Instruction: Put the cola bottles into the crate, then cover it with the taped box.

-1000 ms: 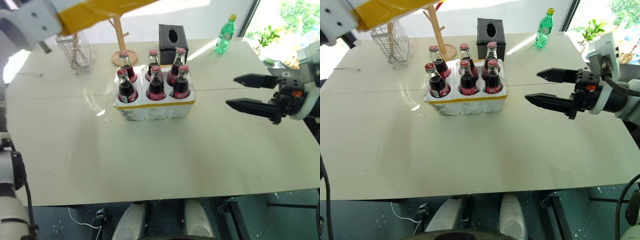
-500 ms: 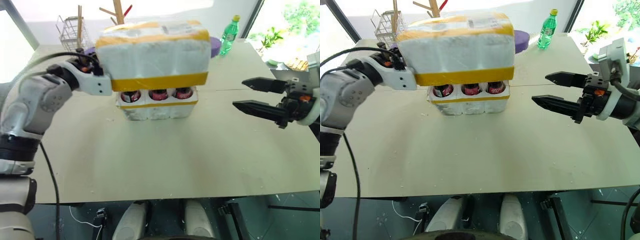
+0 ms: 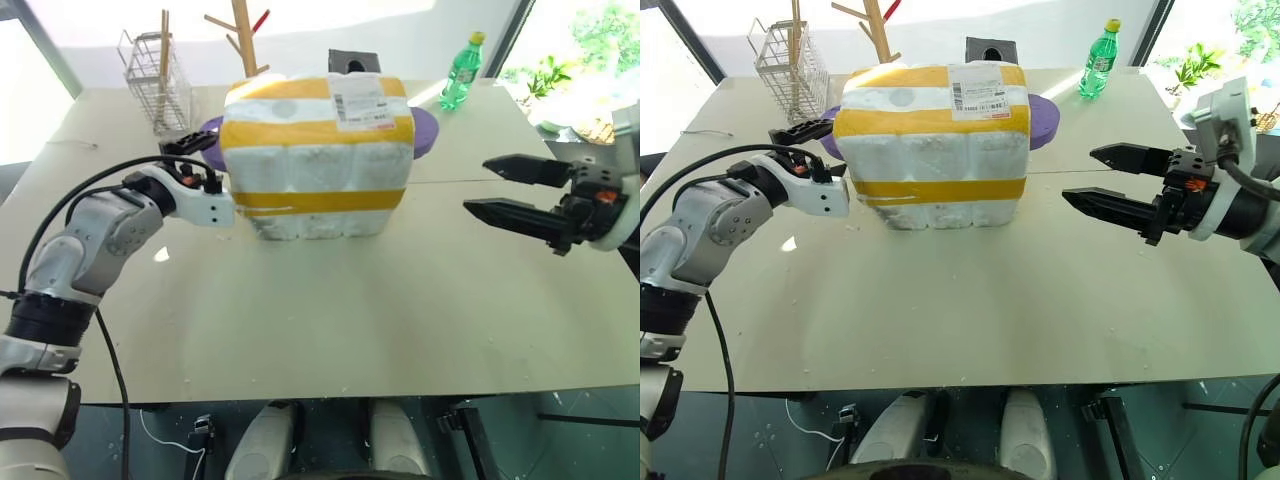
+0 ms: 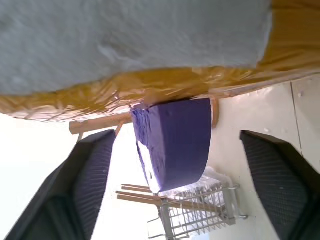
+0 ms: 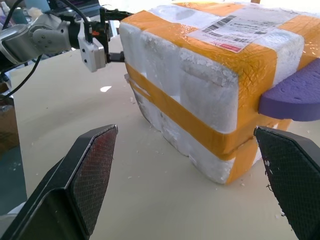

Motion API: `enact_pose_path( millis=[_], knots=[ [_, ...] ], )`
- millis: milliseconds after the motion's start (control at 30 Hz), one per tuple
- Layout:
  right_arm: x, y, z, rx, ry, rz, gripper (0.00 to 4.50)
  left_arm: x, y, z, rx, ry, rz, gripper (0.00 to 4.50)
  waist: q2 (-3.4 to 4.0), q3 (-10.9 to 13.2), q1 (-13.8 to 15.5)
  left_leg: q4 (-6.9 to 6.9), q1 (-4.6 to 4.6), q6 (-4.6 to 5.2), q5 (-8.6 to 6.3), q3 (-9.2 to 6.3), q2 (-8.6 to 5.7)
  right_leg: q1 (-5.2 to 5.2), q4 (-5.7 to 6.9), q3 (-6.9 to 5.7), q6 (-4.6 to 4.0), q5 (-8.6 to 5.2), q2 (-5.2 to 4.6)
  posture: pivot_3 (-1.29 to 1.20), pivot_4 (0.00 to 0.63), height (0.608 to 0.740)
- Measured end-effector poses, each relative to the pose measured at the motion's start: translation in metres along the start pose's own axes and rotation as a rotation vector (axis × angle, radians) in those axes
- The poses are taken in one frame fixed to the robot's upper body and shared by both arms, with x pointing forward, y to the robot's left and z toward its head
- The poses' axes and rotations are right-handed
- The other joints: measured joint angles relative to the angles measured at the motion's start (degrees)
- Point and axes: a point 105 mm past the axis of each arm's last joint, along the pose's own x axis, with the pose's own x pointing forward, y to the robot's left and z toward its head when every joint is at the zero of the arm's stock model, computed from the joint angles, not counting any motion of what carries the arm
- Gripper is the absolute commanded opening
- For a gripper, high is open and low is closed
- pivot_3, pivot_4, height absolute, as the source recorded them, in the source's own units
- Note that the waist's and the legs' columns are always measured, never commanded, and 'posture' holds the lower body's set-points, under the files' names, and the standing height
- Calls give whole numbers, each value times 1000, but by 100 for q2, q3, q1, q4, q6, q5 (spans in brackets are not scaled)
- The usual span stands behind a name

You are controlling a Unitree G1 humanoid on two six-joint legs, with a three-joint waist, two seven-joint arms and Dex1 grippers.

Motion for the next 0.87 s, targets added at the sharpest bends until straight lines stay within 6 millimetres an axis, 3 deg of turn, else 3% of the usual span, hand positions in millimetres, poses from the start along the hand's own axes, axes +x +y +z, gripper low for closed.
enact_pose_path(
  millis=[167, 267, 333, 400, 433, 467, 533, 667, 767, 867],
  knots=[
    [0, -1, -4, 5, 3, 3, 4500, -23, -22, 7, -104, -28, -60, 4366, 0, 0, -29, -2, 1, 0, 0, 0, 4, -2, -2, 1, 0, 0, 2, 0, 150, 740],
    [-1, -1, -11, 25, 17, 4, 4500, -49, -32, 6, -296, -27, -104, 4366, 3, -1, -39, -3, 1, 1, -1, 0, 9, -2, -4, 2, 0, 0, 4, 0, 150, 740],
    [-3, -2, -16, 39, 31, 4, 4500, -67, -38, 1, -571, -2, -124, 4366, 4, -2, -24, -2, 1, 14, -8, 0, 10, -1, -5, 1, 0, 0, 4, 0, 150, 740],
    [-4, -2, -20, 48, 40, 8, 4500, -79, -35, -3, -985, -6, -113, 4366, 3, -1, 3, 2, 0, 34, -20, -6, 9, 4, -4, -3, 0, 0, 4, 0, 150, 740],
    [-4, -4, -22, 48, 41, 8, 4500, -87, -29, -9, -1247, -28, -123, 4366, -4, 1, 5, 12, -1, 33, -19, -16, 9, 6, 2, -9, 0, 0, 8, 0, 150, 740],
    [-4, -6, -23, 48, 42, 6, 4500, -93, -21, -14, -1385, -47, -129, 4366, -6, -1, 0, 13, 1, 32, -19, -19, 10, 9, 2, -11, 0, 0, 11, 0, 150, 740],
    [-4, -14, -26, 58, 45, -5, 4500, -110, 15, -22, -1593, -170, -155, 4366, -5, -1, -19, 16, 5, 32, -19, -16, 9, 11, 5, -10, 0, 0, 11, 0, 150, 740],
    [2, -20, -20, 29, 47, 28, 4500, -134, 64, -22, -1650, -315, -259, 4366, 14, -7, -77, -2, 11, 31, -19, -7, 9, 9, -1, -6, -1, 0, 10, 0, 150, 740],
    [4, -25, -10, -9, 50, 49, 4500, -144, 75, -19, -1627, -340, -373, 4366, 23, -5, -140, -9, 11, 29, -17, -7, 9, 8, -5, -6, -2, -1, 10, 0, 150, 740],
    [5, -28, -9, -25, 62, 64, 4500, -143, 72, -23, -1561, -298, -440, 4366, 23, -5, -166, -12, 12, 27, -17, -6, 12, 8, -8, -5, -2, -1, 11, 0, 150, 740]
  ],
)
